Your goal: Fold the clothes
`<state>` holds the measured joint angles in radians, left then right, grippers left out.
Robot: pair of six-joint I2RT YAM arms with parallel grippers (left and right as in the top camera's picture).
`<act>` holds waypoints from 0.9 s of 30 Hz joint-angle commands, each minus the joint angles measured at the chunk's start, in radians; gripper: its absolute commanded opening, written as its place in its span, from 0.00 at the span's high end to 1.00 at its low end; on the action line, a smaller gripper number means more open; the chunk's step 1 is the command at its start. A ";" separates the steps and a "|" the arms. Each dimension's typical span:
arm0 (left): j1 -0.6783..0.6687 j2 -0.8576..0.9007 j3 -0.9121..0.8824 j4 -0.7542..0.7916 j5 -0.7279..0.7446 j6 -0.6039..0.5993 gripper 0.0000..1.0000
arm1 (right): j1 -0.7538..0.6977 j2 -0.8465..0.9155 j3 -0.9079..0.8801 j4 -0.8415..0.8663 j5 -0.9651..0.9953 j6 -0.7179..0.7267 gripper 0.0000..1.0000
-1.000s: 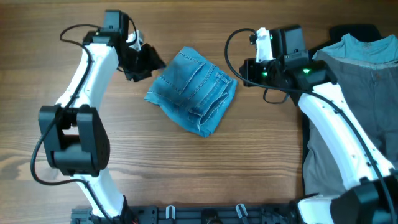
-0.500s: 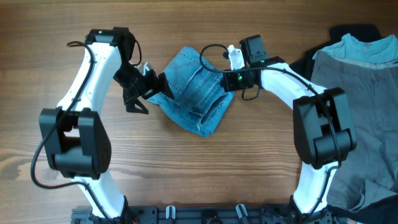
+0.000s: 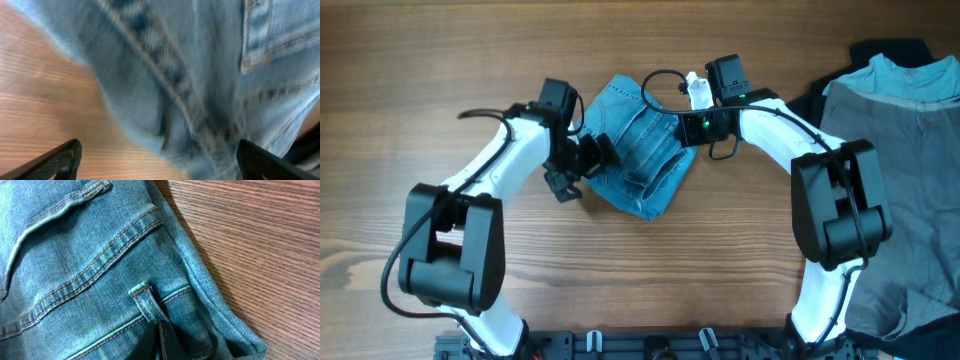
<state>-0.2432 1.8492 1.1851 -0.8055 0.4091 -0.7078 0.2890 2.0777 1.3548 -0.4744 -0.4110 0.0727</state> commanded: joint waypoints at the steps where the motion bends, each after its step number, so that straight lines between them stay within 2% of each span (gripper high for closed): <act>1: -0.005 0.000 -0.071 0.131 0.028 -0.086 0.00 | 0.011 0.073 -0.035 -0.040 0.019 -0.021 0.96; 5: -0.033 0.028 -0.153 0.286 0.028 -0.120 0.00 | 0.011 0.073 -0.035 -0.047 0.019 -0.020 0.96; 9: -0.040 0.080 -0.192 0.347 0.023 -0.168 0.00 | 0.011 0.073 -0.035 -0.058 0.018 -0.020 0.96; 10: -0.039 0.092 -0.193 0.350 0.013 -0.168 0.05 | 0.011 0.073 -0.035 -0.061 0.019 -0.020 0.96; 11: -0.039 0.099 -0.193 0.351 -0.005 -0.168 0.14 | 0.011 0.073 -0.035 -0.063 0.018 -0.020 0.96; 12: -0.039 0.100 -0.193 0.354 -0.046 -0.166 0.45 | 0.011 0.073 -0.035 -0.069 0.018 -0.020 0.96; 13: -0.039 0.100 -0.193 0.359 -0.052 -0.156 0.68 | 0.011 0.073 -0.035 -0.075 0.018 -0.020 0.96; 14: -0.039 0.100 -0.192 0.361 -0.051 -0.138 0.83 | 0.011 0.073 -0.035 -0.085 0.019 -0.021 0.96; 16: -0.039 0.094 -0.192 0.352 -0.036 -0.063 0.96 | 0.011 0.072 -0.035 -0.106 0.019 -0.021 0.96; 20: -0.011 0.032 -0.150 0.241 -0.036 0.063 0.96 | 0.011 0.016 -0.023 -0.185 0.018 -0.047 0.96; 23: 0.053 -0.052 -0.049 0.094 -0.042 0.167 0.96 | 0.011 -0.108 -0.013 -0.262 0.019 -0.093 0.96; 27: 0.248 -0.153 0.132 -0.016 -0.040 0.285 0.96 | 0.011 -0.351 -0.013 -0.299 0.019 -0.096 0.96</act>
<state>-0.1528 1.8057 1.1614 -0.8032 0.4099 -0.5621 0.3058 1.9171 1.3315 -0.7723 -0.4133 0.0082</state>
